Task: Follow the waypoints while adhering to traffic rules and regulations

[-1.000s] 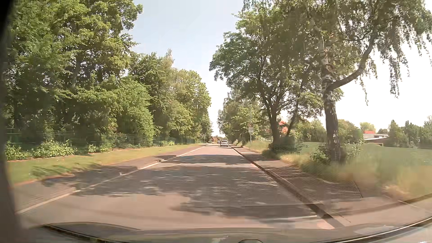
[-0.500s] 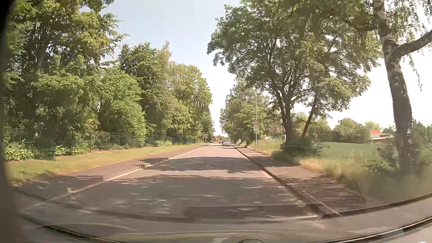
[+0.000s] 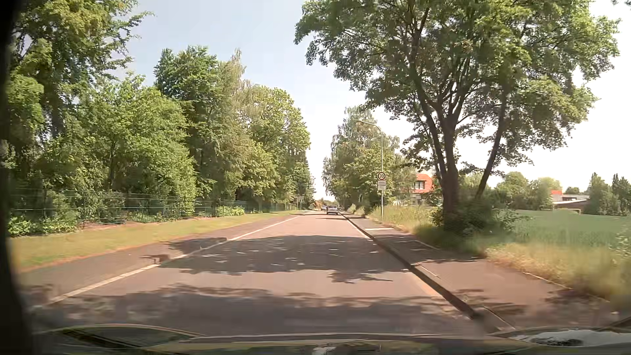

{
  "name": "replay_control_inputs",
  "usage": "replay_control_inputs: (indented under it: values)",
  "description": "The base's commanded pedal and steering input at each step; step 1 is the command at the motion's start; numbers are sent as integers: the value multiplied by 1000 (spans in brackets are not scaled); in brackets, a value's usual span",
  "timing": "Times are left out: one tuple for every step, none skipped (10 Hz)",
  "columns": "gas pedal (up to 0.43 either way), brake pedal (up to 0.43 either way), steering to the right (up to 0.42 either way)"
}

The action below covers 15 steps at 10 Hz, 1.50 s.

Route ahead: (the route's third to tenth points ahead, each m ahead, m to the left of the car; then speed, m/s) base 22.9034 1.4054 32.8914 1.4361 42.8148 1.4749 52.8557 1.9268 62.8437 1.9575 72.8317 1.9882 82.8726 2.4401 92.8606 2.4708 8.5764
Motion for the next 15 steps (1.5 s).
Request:
replay_control_inputs:
  values:
    - [138,0,-3]
    - [138,0,-3]
    - [138,0,-2]
    - [138,0,-3]
    - [118,0,-2]
    - [79,0,-3]
    - [79,0,-3]
    - [79,0,-2]
    - [79,0,-2]
    - [79,0,-1]
    - [79,0,-1]
    - [79,0,-1]
    - [79,0,-1]
    - [79,0,-1]
    - [87,0,-1]
